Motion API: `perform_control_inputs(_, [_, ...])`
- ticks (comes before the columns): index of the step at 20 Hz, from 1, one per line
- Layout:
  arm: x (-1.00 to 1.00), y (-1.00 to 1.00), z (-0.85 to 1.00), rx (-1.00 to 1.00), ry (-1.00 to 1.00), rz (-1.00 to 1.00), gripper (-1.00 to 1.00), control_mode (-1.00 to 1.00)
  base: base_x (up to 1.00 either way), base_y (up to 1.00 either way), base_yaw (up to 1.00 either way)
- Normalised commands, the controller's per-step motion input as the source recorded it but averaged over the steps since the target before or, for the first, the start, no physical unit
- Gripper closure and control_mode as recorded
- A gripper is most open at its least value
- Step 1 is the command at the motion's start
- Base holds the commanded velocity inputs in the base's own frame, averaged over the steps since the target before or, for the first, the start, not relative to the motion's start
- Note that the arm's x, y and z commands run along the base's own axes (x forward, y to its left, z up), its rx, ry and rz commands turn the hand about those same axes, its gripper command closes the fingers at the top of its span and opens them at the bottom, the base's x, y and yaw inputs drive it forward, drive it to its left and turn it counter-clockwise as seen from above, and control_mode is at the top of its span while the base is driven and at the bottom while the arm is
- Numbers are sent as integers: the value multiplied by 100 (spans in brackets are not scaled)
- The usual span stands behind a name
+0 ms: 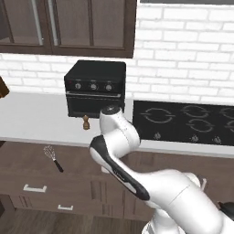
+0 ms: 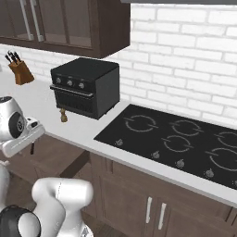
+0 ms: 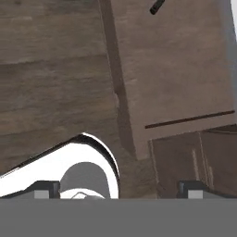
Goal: Pick the whisk from the drawer and place it on the counter.
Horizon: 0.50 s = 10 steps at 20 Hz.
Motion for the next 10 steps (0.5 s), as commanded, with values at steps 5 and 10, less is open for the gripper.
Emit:
perform_control_inputs(5, [12, 88, -44, -4, 23, 19, -100, -100, 0, 0, 0])
perform_control_inputs(10, [44, 72, -84, -11, 10, 11, -100, -100, 0, 0, 0])
